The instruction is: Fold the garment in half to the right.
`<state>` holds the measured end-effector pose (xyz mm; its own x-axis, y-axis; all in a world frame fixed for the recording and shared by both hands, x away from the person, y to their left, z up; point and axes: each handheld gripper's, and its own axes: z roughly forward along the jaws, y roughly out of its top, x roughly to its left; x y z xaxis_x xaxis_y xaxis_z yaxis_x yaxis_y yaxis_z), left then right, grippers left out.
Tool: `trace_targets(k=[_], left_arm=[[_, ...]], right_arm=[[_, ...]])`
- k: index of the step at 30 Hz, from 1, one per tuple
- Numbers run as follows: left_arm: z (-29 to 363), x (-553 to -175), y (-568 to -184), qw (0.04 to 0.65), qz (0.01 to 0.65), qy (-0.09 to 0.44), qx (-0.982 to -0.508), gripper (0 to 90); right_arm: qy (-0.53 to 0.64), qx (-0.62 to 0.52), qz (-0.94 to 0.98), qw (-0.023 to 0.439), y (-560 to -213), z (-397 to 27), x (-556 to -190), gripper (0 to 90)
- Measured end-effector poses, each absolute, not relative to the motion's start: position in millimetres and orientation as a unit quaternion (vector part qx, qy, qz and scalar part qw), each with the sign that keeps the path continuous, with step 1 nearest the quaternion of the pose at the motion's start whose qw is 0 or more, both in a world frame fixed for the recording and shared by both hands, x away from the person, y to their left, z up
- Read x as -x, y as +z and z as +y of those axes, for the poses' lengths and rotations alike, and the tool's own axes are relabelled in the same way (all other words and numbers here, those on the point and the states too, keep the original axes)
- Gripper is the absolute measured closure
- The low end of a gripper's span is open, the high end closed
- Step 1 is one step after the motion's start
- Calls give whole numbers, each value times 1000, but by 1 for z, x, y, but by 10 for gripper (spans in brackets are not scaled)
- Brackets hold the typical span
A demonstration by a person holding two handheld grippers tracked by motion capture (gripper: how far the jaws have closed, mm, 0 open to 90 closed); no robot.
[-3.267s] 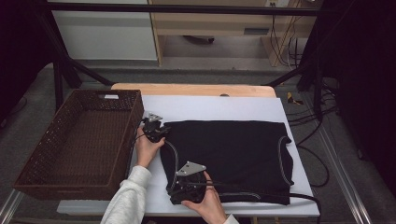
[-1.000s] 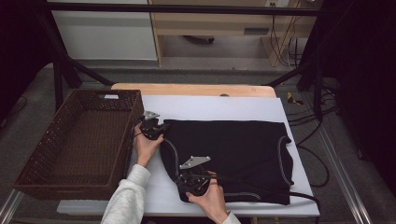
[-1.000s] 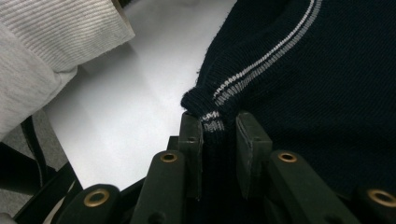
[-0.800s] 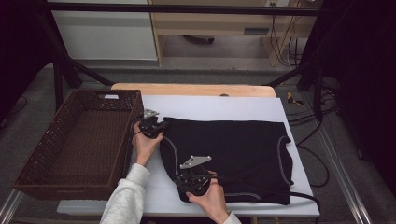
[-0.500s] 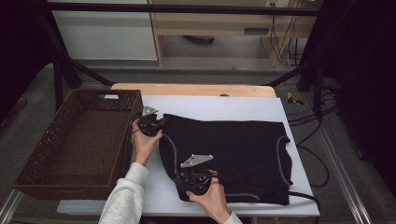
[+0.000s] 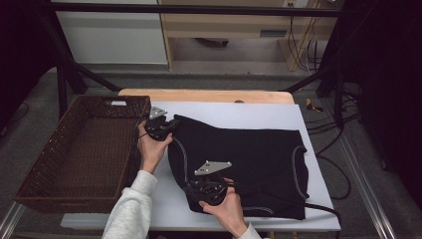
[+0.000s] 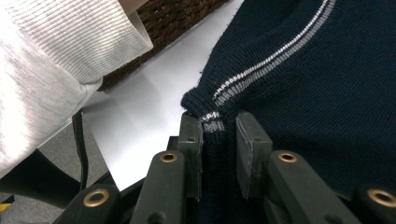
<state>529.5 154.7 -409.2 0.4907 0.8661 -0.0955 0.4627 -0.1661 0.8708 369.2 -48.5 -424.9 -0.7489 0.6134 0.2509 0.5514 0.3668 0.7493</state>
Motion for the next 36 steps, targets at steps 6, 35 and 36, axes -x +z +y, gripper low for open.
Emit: trace_targets(k=[6, 35, 36], left_arm=[[153, -528, -399, 462, 446, 227, -732, 844], [164, -520, -343, 473, 436, 262, -720, 849], [164, -520, -341, 473, 435, 264, -719, 849]], right_arm=[[444, -349, 824, 36, -419, -47, -369, 750], [497, -321, 805, 39, -381, -42, -369, 750], [500, -320, 804, 38, -380, -42, -369, 750]])
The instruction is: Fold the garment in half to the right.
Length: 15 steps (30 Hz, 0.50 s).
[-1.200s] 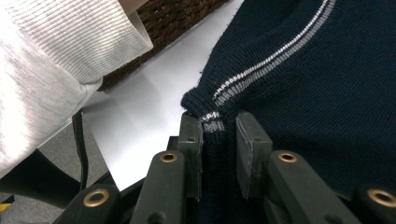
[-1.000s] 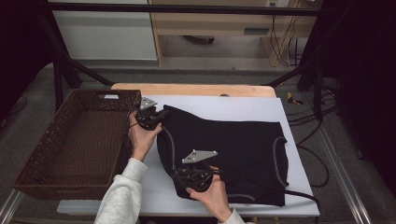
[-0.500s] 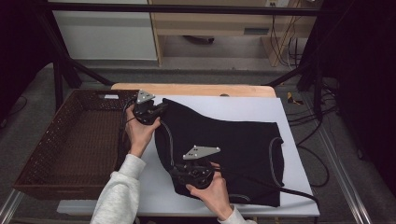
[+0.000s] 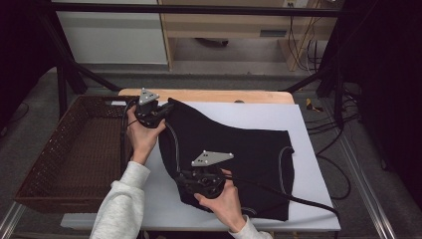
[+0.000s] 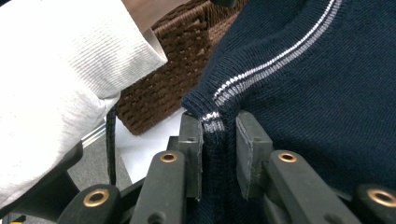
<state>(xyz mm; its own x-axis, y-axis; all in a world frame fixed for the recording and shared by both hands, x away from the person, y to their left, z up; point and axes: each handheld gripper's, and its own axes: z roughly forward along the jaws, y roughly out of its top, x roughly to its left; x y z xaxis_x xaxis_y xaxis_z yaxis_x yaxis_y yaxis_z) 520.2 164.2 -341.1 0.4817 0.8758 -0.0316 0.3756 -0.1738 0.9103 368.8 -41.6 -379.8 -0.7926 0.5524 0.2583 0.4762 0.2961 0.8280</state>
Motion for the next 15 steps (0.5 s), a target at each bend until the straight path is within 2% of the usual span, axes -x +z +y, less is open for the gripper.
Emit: trace_targets(k=[15], left_arm=[[170, -517, -322, 475, 436, 271, -715, 853]], right_arm=[[516, -308, 799, 41, -370, -37, -369, 751]])
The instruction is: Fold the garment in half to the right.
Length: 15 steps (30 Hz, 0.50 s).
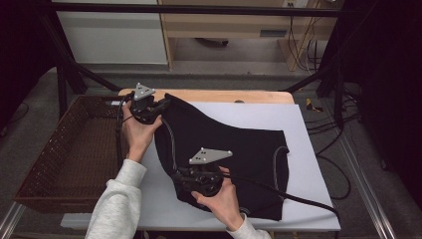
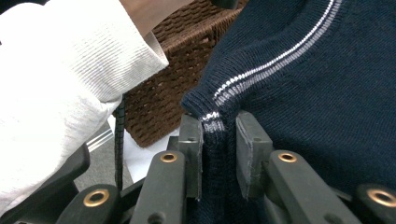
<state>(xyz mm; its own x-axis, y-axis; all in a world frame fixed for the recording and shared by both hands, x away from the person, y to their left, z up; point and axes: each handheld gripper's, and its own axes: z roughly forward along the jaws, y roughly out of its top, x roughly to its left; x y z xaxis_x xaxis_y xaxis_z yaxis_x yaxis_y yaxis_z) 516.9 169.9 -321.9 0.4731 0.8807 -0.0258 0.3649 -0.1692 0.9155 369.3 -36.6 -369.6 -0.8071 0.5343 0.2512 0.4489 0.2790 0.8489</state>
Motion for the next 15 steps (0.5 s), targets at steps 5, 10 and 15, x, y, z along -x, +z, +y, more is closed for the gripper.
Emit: trace_targets(k=[5, 10, 15], left_arm=[[174, -514, -316, 478, 437, 275, -711, 853], [179, -512, -314, 478, 440, 275, -709, 854], [182, -508, -310, 482, 440, 279, -705, 855]], right_arm=[[520, -301, 798, 43, -365, -35, -369, 751], [518, -298, 801, 43, -361, -31, -368, 750], [522, -293, 800, 43, -359, -28, -366, 750]])
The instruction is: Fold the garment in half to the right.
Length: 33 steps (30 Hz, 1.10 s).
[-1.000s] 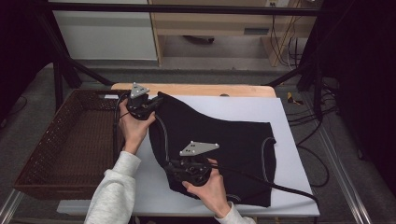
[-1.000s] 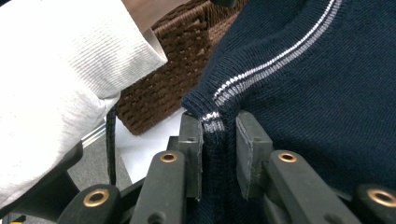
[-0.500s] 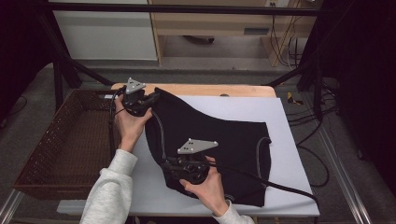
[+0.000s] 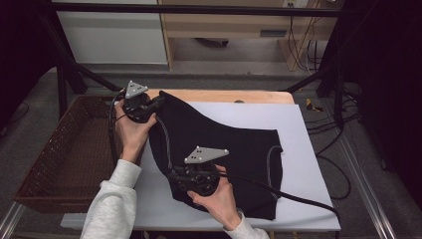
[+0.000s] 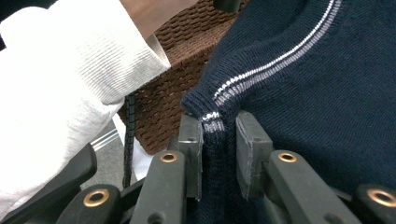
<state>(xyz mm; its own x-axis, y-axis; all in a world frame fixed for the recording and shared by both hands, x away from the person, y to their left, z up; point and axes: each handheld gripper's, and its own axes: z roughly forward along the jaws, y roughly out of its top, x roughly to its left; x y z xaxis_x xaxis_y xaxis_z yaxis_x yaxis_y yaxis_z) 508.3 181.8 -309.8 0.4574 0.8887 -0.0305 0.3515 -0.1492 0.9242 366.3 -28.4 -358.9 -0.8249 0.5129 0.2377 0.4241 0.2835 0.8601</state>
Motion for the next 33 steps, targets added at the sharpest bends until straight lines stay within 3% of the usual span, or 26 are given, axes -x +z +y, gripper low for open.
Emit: trace_targets(k=[33], left_arm=[[184, -494, -266, 461, 433, 308, -711, 855]], right_arm=[[550, -272, 788, 43, -341, -18, -364, 750]])
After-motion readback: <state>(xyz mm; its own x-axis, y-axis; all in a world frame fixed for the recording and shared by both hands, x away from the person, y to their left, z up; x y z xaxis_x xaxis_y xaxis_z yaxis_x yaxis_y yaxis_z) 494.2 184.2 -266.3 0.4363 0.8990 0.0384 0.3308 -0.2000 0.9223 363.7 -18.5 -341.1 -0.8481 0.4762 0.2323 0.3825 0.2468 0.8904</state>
